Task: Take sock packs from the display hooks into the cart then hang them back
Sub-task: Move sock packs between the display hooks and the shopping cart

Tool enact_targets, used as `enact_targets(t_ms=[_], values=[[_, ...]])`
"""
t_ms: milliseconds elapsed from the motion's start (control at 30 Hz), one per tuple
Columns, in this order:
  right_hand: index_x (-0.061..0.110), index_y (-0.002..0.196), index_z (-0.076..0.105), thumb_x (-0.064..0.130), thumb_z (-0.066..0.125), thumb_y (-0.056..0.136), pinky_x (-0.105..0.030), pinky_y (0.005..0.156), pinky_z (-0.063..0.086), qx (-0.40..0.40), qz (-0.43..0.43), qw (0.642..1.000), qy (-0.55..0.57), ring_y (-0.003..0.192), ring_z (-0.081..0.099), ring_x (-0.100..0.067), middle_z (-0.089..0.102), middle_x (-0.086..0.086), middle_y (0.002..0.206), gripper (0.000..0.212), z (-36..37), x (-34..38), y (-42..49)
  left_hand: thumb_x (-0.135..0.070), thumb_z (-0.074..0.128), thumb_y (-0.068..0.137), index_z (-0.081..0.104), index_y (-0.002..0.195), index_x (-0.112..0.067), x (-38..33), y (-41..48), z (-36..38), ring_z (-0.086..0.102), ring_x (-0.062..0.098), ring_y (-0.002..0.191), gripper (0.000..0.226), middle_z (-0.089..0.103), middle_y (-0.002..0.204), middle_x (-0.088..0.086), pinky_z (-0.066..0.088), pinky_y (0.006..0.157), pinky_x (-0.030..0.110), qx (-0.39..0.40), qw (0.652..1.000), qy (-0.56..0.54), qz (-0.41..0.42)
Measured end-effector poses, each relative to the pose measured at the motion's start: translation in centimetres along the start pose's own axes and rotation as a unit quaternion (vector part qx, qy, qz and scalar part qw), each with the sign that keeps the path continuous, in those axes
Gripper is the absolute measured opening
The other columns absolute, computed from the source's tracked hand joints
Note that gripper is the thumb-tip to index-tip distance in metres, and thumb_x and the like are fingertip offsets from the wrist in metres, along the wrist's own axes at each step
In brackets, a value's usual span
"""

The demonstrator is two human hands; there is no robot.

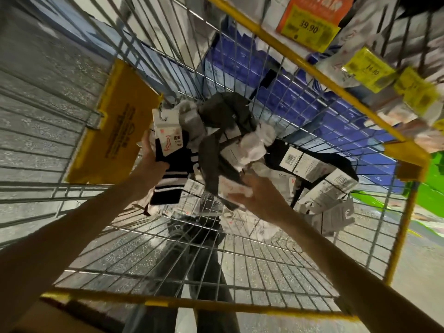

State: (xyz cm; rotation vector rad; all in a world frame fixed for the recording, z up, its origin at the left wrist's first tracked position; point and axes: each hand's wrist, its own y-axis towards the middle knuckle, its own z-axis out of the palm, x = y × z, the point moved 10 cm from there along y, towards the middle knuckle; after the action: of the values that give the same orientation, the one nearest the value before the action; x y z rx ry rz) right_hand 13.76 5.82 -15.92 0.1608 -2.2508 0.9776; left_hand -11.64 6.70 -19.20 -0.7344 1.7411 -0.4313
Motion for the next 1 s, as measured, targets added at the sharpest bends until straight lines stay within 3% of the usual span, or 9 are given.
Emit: enact_targets(t_ms=[67, 133, 233, 333, 433, 567, 667, 833, 1000], values=[[0.015, 0.109, 0.066, 0.036, 0.068, 0.084, -0.039, 0.082, 0.056, 0.112, -0.008, 0.979, -0.169, 0.102, 0.063, -0.023, 0.054, -0.013, 0.133, 0.032, 0.2, 0.9, -1.6, 0.026, 0.045, 0.085, 0.002, 0.156, -0.015, -2.7, -0.5, 0.1, 0.029, -0.003, 0.124, 0.093, 0.029, 0.139, -0.008, 0.037, 0.092, 0.002, 0.018, 0.992, 0.084, 0.089], [0.014, 0.112, 0.064, 0.028, 0.065, 0.087, -0.034, 0.085, 0.053, 0.199, -0.04, 0.925, -0.32, 0.103, 0.063, -0.021, 0.062, -0.006, 0.12, 0.03, 0.6, 2.3, -2.9, 0.019, 0.045, 0.089, -0.001, 0.157, -0.021, -4.3, -1.1, 1.0, 0.041, 0.003, 0.125, 0.091, 0.033, 0.148, 0.001, 0.043, 0.102, 0.016, 0.053, 0.964, 0.191, 0.18], [0.013, 0.115, 0.059, 0.023, 0.065, 0.088, -0.027, 0.077, 0.043, 0.212, -0.088, 0.883, -0.41, 0.104, 0.058, -0.019, 0.06, -0.001, 0.107, 0.03, 0.7, 4.8, -2.6, 0.009, 0.044, 0.094, -0.01, 0.153, -0.043, -3.6, -2.0, 3.6, 0.064, 0.039, 0.07, 0.095, 0.065, 0.103, 0.033, 0.056, 0.059, 0.045, 0.133, 0.925, 0.286, 0.212], [0.015, 0.112, 0.061, 0.019, 0.072, 0.081, -0.027, 0.071, 0.041, 0.153, -0.105, 0.908, -0.374, 0.095, 0.057, -0.019, 0.05, -0.001, 0.091, 0.033, 0.0, 6.8, 0.1, 0.007, 0.039, 0.097, 0.031, 0.152, -0.039, -2.6, -3.2, 6.3, 0.058, 0.039, 0.069, 0.071, 0.065, 0.103, 0.016, 0.05, 0.056, 0.038, 0.203, 0.93, 0.248, 0.177], [0.015, 0.107, 0.061, 0.025, 0.08, 0.075, -0.026, 0.068, 0.033, 0.093, -0.091, 0.952, -0.278, 0.088, 0.048, -0.015, 0.043, 0.003, 0.088, 0.038, -1.4, 8.0, 2.9, 0.009, 0.044, 0.091, 0.07, 0.112, -0.023, -0.9, -4.3, 8.4, 0.066, 0.031, 0.091, 0.046, 0.067, 0.104, 0.005, 0.055, 0.085, 0.039, 0.244, 0.941, 0.207, 0.11], [0.007, 0.101, 0.069, 0.027, 0.089, 0.066, -0.02, 0.061, 0.038, 0.04, -0.082, 0.993, -0.081, 0.087, 0.055, -0.013, 0.06, 0.002, 0.093, 0.045, -1.7, 7.5, 4.3, -0.024, 0.053, 0.095, 0.074, 0.102, -0.012, 2.2, -4.1, 8.4, 0.069, 0.029, 0.087, 0.026, 0.075, 0.087, 0.004, 0.053, 0.077, 0.038, 0.245, 0.96, -0.04, -0.129], [0.006, 0.092, 0.07, 0.032, 0.09, 0.063, -0.027, 0.072, 0.045, -0.005, -0.049, 0.998, 0.045, 0.088, 0.063, -0.022, 0.068, -0.008, 0.094, 0.044, -0.8, 4.5, 4.4, -0.047, 0.072, 0.082, 0.075, 0.103, -0.031, 1.5, -3.8, 8.6, 0.072, 0.016, 0.095, 0.027, 0.076, 0.099, -0.005, 0.053, 0.085, 0.036, 0.299, 0.953, 0.019, -0.055], [0.01, 0.093, 0.068, 0.028, 0.07, 0.087, -0.035, 0.076, 0.052, -0.078, 0.009, 0.972, 0.222, 0.084, 0.068, -0.018, 0.071, 0.0, 0.085, 0.019, 0.7, -0.5, 4.3, -0.061, 0.081, 0.065, 0.072, 0.11, -0.026, 4.1, -5.1, 9.8, 0.069, 0.008, 0.1, 0.058, 0.074, 0.103, -0.011, 0.054, 0.096, 0.037, 0.352, 0.909, 0.223, 0.013], [0.014, 0.122, 0.055, 0.014, 0.062, 0.089, -0.014, 0.081, 0.033, -0.205, 0.127, 0.969, -0.062, 0.104, 0.048, -0.013, 0.054, -0.014, 0.119, 0.033, -1.9, -8.7, 3.5, -0.039, 0.084, 0.073, 0.071, 0.114, -0.026, 5.4, -3.2, 8.8, 0.067, 0.014, 0.106, 0.045, 0.074, 0.108, -0.009, 0.05, 0.101, 0.04, 0.257, 0.96, 0.104, -0.025]])
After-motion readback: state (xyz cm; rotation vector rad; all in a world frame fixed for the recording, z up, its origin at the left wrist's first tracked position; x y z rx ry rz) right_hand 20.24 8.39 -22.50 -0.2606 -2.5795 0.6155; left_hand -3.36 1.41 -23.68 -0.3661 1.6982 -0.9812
